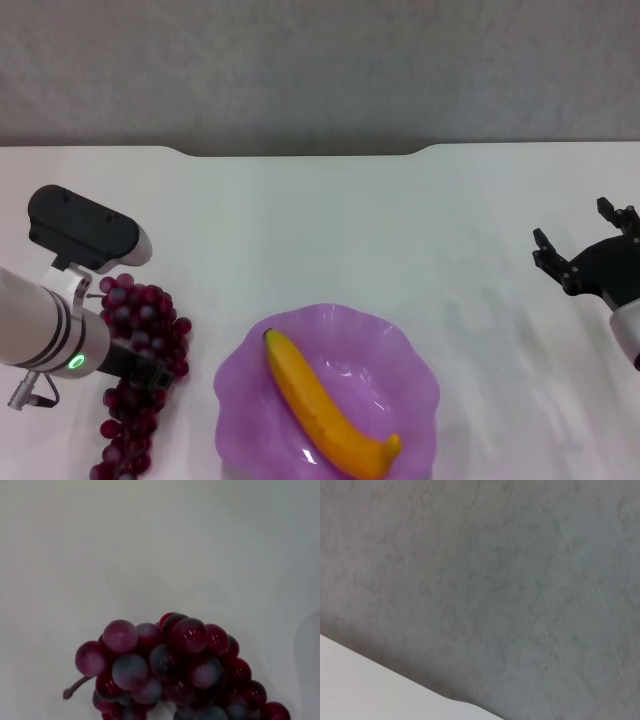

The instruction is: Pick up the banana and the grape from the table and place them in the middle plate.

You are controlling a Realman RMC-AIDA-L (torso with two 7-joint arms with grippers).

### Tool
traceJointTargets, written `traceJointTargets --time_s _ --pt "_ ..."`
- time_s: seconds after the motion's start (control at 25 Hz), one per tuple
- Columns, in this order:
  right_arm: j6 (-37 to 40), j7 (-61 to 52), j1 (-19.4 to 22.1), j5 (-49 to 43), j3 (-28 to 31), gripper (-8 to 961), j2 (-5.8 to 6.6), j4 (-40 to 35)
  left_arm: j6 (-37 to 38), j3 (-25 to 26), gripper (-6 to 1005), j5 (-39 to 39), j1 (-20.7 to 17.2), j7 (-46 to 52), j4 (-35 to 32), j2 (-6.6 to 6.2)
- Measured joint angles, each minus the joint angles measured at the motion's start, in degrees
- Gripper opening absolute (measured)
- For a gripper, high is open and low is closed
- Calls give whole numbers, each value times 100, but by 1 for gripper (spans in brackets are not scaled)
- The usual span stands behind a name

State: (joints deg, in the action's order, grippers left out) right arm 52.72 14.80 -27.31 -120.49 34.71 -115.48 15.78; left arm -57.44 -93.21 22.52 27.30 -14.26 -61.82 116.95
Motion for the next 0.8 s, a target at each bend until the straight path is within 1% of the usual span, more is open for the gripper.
traceJointTargets --time_s 0.24,0.48,0.8 --pt "6 -22 17 0 -2 882 0 -5 149 -7 585 -4 -38 14 -23 1" --pt "1 -10 0 -1 -49 881 0 -5 249 -13 542 -67 -53 17 12 -1" --pt "1 -37 22 -13 -61 882 2 -5 615 -69 449 -32 -105 24 19 -1"
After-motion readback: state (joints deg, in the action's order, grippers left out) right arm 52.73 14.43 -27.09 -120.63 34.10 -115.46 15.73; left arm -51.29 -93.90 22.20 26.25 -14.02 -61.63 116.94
